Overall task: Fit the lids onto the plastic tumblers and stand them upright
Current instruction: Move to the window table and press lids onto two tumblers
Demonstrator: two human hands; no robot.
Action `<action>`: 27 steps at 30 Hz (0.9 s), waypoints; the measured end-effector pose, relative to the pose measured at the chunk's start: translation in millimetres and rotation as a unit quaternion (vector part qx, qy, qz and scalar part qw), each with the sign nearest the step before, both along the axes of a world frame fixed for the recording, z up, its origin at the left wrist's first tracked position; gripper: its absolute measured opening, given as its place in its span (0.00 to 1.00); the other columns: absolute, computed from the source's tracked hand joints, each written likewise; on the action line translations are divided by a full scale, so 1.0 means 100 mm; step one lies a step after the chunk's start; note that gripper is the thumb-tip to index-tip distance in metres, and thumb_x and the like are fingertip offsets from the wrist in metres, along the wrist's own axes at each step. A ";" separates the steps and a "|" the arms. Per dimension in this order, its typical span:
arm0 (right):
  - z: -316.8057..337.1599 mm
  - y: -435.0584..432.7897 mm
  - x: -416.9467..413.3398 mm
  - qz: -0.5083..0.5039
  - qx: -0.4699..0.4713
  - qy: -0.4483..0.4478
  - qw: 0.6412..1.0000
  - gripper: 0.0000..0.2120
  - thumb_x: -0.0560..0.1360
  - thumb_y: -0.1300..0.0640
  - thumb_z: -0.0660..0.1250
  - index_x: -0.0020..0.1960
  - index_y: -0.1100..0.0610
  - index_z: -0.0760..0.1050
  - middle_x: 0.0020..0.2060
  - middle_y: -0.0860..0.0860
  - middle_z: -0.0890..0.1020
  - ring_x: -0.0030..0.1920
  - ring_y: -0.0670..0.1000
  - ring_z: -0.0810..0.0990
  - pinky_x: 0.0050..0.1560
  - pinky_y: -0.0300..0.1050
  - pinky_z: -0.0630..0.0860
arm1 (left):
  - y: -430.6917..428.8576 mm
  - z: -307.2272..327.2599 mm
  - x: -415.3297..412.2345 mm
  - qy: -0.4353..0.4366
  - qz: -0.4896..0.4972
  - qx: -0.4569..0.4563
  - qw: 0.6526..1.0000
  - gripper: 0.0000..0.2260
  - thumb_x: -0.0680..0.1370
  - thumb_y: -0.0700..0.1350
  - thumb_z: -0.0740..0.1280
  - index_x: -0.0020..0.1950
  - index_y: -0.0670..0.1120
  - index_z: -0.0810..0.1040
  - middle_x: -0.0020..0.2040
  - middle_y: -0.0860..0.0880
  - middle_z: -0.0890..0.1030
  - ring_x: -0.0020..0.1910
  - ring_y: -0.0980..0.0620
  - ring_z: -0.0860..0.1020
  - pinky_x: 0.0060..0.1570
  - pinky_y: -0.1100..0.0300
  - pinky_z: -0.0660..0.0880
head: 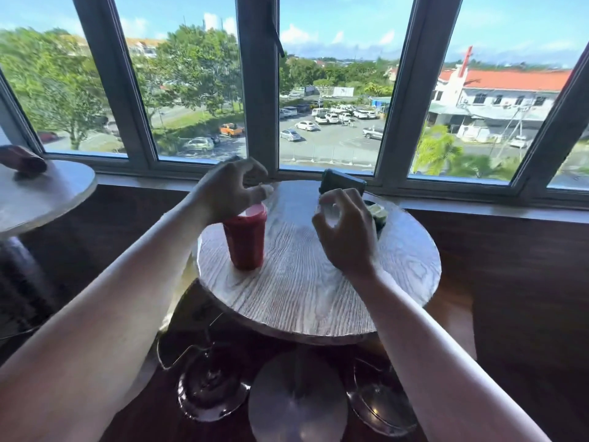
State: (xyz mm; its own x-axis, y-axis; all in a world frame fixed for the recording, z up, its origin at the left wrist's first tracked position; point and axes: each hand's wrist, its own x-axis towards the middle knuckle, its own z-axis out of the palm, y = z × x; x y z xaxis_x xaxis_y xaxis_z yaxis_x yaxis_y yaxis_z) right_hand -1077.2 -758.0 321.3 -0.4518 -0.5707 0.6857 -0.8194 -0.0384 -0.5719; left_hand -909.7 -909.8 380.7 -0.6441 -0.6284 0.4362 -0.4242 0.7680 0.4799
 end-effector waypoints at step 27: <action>-0.13 0.28 -0.34 -0.095 0.002 -0.041 0.995 0.16 0.73 0.56 0.70 0.60 0.54 0.75 0.56 0.53 0.76 0.56 0.54 0.77 0.56 0.47 0.73 | 0.29 -0.78 -0.73 0.179 0.005 0.070 0.981 0.31 0.61 0.49 0.83 0.59 0.46 0.74 0.58 0.44 0.79 0.53 0.44 0.79 0.47 0.58 0.71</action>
